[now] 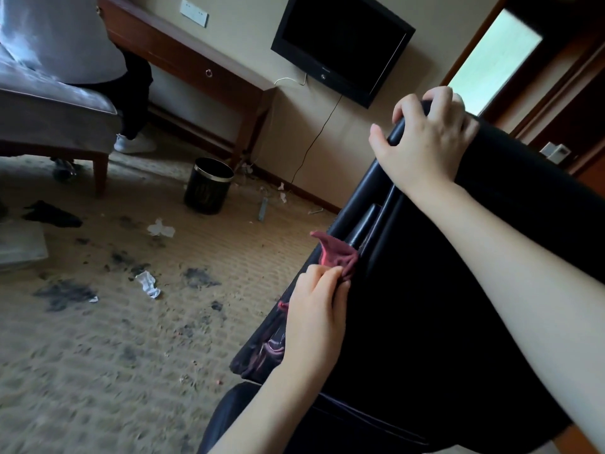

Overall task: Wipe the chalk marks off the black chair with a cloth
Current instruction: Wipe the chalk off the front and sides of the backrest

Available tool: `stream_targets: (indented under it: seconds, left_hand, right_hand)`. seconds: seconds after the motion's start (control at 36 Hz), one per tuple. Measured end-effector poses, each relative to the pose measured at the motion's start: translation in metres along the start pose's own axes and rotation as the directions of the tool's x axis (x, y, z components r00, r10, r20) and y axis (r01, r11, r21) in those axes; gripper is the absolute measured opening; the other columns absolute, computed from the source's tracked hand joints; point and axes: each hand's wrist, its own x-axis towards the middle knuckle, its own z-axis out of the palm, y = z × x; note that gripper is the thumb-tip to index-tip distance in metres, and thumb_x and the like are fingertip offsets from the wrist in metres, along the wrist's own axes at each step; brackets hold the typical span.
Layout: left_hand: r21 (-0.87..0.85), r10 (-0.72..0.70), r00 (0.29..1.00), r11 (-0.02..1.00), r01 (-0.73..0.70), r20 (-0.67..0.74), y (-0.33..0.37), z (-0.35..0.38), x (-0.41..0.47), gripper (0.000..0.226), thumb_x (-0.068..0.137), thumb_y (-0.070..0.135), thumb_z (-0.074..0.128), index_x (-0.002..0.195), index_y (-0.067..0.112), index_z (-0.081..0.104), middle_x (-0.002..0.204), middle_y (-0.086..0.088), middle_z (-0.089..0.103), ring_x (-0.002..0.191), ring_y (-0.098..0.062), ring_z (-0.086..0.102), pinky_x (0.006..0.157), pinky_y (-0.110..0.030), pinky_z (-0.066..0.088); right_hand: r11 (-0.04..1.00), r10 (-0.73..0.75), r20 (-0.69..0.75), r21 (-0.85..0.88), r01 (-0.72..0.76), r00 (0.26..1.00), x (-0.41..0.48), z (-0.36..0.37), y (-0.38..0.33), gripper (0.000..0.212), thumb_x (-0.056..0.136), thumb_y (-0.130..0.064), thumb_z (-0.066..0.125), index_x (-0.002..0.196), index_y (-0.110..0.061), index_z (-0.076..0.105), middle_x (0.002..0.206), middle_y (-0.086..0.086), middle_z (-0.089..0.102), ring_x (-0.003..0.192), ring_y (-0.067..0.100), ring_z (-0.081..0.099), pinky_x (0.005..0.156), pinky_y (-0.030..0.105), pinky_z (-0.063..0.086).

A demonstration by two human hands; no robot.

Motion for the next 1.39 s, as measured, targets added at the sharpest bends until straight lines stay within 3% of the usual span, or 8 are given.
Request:
stream_targets:
  seconds: [0.28, 0.36, 0.44, 0.56, 0.64, 0.72, 1.0, 1.39]
  left_hand:
    - [0.062, -0.045, 0.996, 0.997, 0.041, 0.08, -0.054, -0.03, -0.063, 0.014, 0.093, 0.032, 0.039, 0.095, 0.03, 0.053, 0.091, 0.012, 0.053, 0.081, -0.014, 0.058, 0.072, -0.035, 0.048]
    - [0.033, -0.026, 0.995, 0.999, 0.023, 0.098, -0.062, -0.04, -0.062, 0.016, 0.092, 0.027, 0.048, 0.091, 0.023, 0.063, 0.093, 0.021, 0.051, 0.085, -0.006, 0.059, 0.078, -0.017, 0.045]
    - [-0.055, -0.026, 0.999, 0.998, 0.024, -0.031, -0.042, -0.044, -0.035, 0.014, 0.088, 0.01, 0.057, 0.093, 0.01, 0.069, 0.096, 0.01, 0.061, 0.092, -0.004, 0.058, 0.086, -0.006, 0.038]
    - [-0.116, 0.114, 0.983, 0.985, -0.13, -0.141, 0.014, -0.039, 0.035, 0.019, 0.089, 0.008, 0.055, 0.1, -0.001, 0.069, 0.096, -0.004, 0.062, 0.094, -0.011, 0.057, 0.086, -0.014, 0.043]
    - [0.017, 0.267, 0.964, 0.963, -0.267, 0.004, 0.033, -0.021, 0.076, 0.027, 0.088, 0.015, 0.051, 0.106, 0.004, 0.069, 0.099, -0.01, 0.062, 0.091, -0.029, 0.059, 0.08, -0.039, 0.05]
    - [0.056, 0.291, 0.955, 0.954, -0.294, 0.058, 0.024, -0.011, 0.082, 0.031, 0.087, 0.011, 0.047, 0.111, 0.007, 0.066, 0.101, -0.011, 0.06, 0.087, -0.034, 0.058, 0.072, -0.048, 0.051]
    - [0.214, 0.391, 0.919, 0.895, -0.391, 0.046, -0.005, -0.016, 0.04, 0.029, 0.086, 0.01, 0.045, 0.113, 0.016, 0.052, 0.102, -0.01, 0.06, 0.077, -0.031, 0.058, 0.059, -0.041, 0.048]
    - [0.46, 0.334, 0.932, 0.812, -0.359, 0.137, -0.065, -0.038, -0.051, 0.033, 0.077, 0.011, 0.046, 0.108, 0.019, 0.051, 0.091, 0.001, 0.058, 0.076, -0.018, 0.046, 0.064, -0.03, 0.031]
  right_hand:
    - [0.999, -0.012, 0.005, -0.036, 0.012, 1.0, 0.0, -0.002, -0.003, 0.037, 0.079, -0.05, 0.046, 0.092, -0.017, 0.057, 0.117, 0.012, 0.052, 0.116, 0.036, 0.047, 0.093, 0.043, 0.031]
    - [0.997, -0.028, 0.025, -0.068, 0.029, 0.999, 0.0, -0.004, -0.003, 0.035, 0.079, -0.047, 0.047, 0.094, -0.017, 0.056, 0.118, 0.013, 0.051, 0.117, 0.037, 0.046, 0.093, 0.043, 0.031]
    - [0.997, -0.032, 0.04, -0.068, 0.034, 0.999, -0.001, -0.006, -0.004, 0.031, 0.076, -0.041, 0.049, 0.093, -0.016, 0.054, 0.117, 0.013, 0.051, 0.116, 0.037, 0.046, 0.092, 0.043, 0.032]
    - [0.996, -0.048, 0.03, -0.071, 0.05, 0.998, -0.003, -0.006, -0.003, 0.031, 0.075, -0.04, 0.05, 0.093, -0.016, 0.055, 0.116, 0.014, 0.052, 0.115, 0.038, 0.048, 0.092, 0.044, 0.033]
    - [0.997, -0.038, 0.025, -0.059, 0.039, 0.999, -0.003, -0.007, -0.005, 0.031, 0.073, -0.04, 0.052, 0.093, -0.016, 0.055, 0.116, 0.014, 0.053, 0.115, 0.038, 0.048, 0.093, 0.044, 0.033]
    - [0.998, -0.031, 0.028, -0.05, 0.032, 0.999, -0.003, -0.005, -0.006, 0.031, 0.073, -0.04, 0.052, 0.094, -0.017, 0.056, 0.118, 0.013, 0.052, 0.117, 0.037, 0.047, 0.094, 0.044, 0.032]
    - [0.999, -0.028, 0.038, -0.043, 0.03, 0.999, -0.004, -0.004, -0.005, 0.033, 0.076, -0.04, 0.048, 0.097, -0.016, 0.055, 0.121, 0.012, 0.05, 0.118, 0.034, 0.045, 0.097, 0.042, 0.03]
    - [0.997, -0.019, 0.09, -0.066, 0.025, 0.996, -0.003, -0.008, -0.007, 0.035, 0.077, -0.04, 0.046, 0.1, -0.016, 0.054, 0.125, 0.012, 0.048, 0.121, 0.035, 0.043, 0.098, 0.042, 0.029]
